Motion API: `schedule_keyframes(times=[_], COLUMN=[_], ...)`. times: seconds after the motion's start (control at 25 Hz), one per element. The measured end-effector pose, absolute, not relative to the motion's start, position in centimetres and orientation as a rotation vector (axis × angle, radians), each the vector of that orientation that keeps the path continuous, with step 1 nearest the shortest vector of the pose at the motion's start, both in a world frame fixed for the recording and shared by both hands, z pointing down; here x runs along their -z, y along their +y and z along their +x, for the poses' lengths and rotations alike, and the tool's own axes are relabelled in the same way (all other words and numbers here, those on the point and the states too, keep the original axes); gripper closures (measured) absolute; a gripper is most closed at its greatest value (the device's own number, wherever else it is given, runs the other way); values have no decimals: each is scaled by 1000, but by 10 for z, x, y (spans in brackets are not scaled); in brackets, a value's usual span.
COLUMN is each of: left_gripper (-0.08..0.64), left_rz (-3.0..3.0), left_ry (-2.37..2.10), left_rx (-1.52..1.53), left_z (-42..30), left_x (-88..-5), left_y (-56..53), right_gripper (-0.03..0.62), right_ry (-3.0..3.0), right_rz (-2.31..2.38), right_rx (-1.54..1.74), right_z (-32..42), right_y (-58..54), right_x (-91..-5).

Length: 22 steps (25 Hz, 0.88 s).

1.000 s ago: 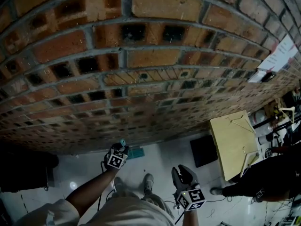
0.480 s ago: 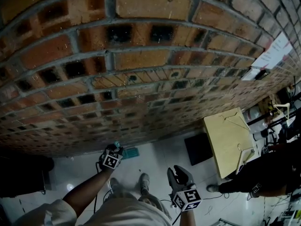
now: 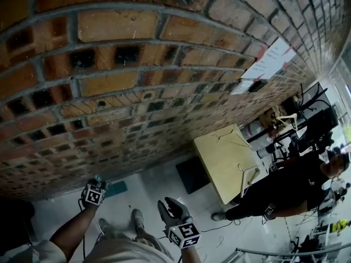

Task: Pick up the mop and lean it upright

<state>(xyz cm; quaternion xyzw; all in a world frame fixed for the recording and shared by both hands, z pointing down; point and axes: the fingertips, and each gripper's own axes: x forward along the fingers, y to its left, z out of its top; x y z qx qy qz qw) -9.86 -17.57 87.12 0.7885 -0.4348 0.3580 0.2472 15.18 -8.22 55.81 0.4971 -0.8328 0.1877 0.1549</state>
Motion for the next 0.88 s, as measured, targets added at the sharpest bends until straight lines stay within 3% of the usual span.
schedule_keyframes(times=[0.88], left_gripper=[437], left_rz=[2126], left_ry=[-1235], left_rx=[-912], left_z=[-105], left_x=[-881], left_y=[-217], right_gripper=[482], right_ry=[-2326], right_rz=[1517], right_rx=[-535], right_z=[144], right_y=[-67], right_x=[-555])
